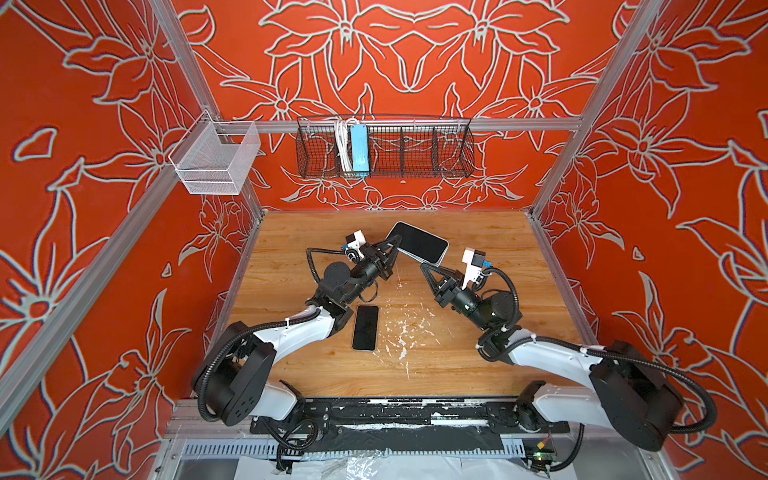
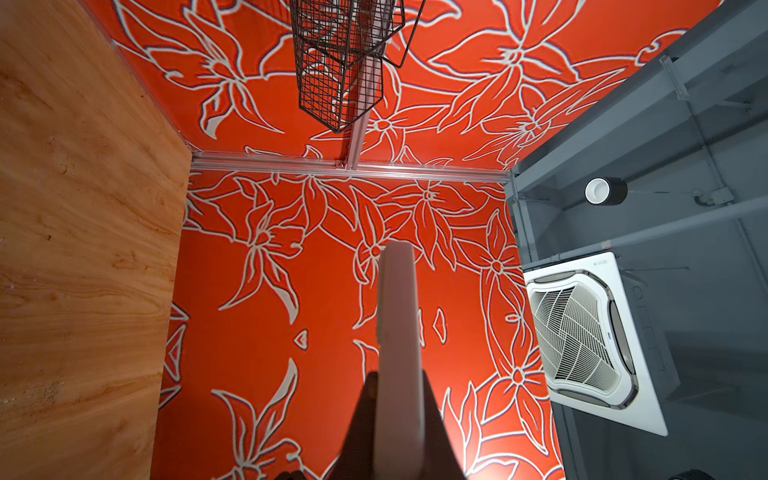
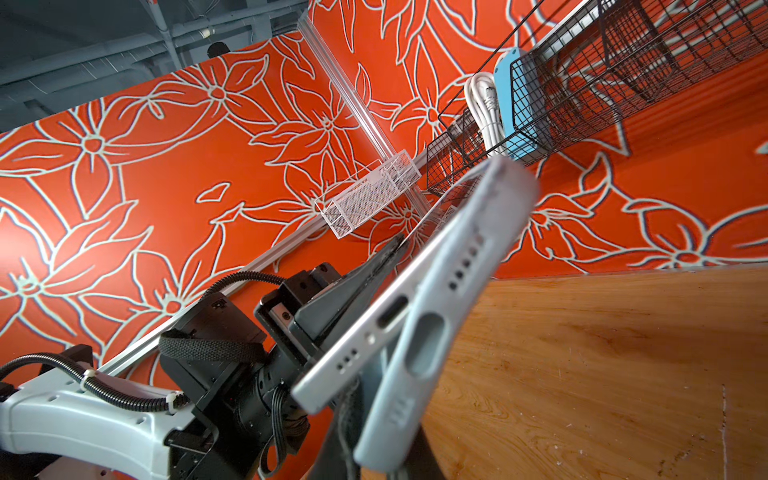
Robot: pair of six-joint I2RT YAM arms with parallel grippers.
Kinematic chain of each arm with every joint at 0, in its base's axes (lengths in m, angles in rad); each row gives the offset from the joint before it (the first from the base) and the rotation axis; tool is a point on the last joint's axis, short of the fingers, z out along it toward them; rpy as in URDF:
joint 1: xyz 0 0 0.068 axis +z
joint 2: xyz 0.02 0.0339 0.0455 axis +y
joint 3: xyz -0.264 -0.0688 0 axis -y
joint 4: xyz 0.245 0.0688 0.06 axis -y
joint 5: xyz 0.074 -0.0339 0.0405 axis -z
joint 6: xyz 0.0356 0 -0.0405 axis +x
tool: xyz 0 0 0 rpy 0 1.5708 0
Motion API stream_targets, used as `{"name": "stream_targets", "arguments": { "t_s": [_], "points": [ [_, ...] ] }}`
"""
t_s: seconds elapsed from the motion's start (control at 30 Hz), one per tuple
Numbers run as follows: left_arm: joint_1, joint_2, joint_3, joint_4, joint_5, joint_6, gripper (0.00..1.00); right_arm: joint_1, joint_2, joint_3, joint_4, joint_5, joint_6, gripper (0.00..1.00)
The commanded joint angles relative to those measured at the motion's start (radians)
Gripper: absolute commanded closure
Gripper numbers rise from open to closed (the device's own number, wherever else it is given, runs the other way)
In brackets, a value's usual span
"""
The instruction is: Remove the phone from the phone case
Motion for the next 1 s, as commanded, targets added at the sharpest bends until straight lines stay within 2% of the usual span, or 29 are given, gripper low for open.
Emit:
{"name": "stream_targets", "arguments": {
  "t_s": [0.0,0.13,0.3,0.5,0.6,0.8,0.87,0.97],
  "points": [
    [0.002,-0.067,0.08,0.32,0.002,-0.07,1.0,-0.014,0.027,-0.025,-0.228,-0.015,0.016,0.87],
    [0.001,-0.078,0.077,0.296,0.026,-0.02,1.0,-0.014,0.008,-0.005,-0.289,-0.03,0.025,0.77],
    [0.001,-0.124,0.056,0.181,0.054,0.113,1.0,-0.013,-0.058,0.013,-0.4,-0.051,-0.003,0.74],
    [0.014,-0.143,0.056,0.094,0.099,0.245,1.0,-0.013,-0.19,0.031,-0.614,-0.057,-0.07,0.7],
    [0.035,-0.164,0.08,-0.033,0.162,0.349,1.0,-0.013,-0.259,0.043,-0.736,-0.059,-0.111,0.64],
    [0.104,-0.239,0.156,-0.419,0.283,0.643,1.0,-0.019,-0.368,0.123,-1.025,-0.063,-0.226,0.47],
    [0.12,-0.254,0.2,-0.568,0.312,0.757,1.0,-0.027,-0.381,0.153,-1.096,-0.07,-0.263,0.43],
    [0.154,-0.257,0.243,-0.676,0.394,0.869,1.0,-0.043,-0.378,0.195,-1.164,-0.096,-0.3,0.38]
  ]
}}
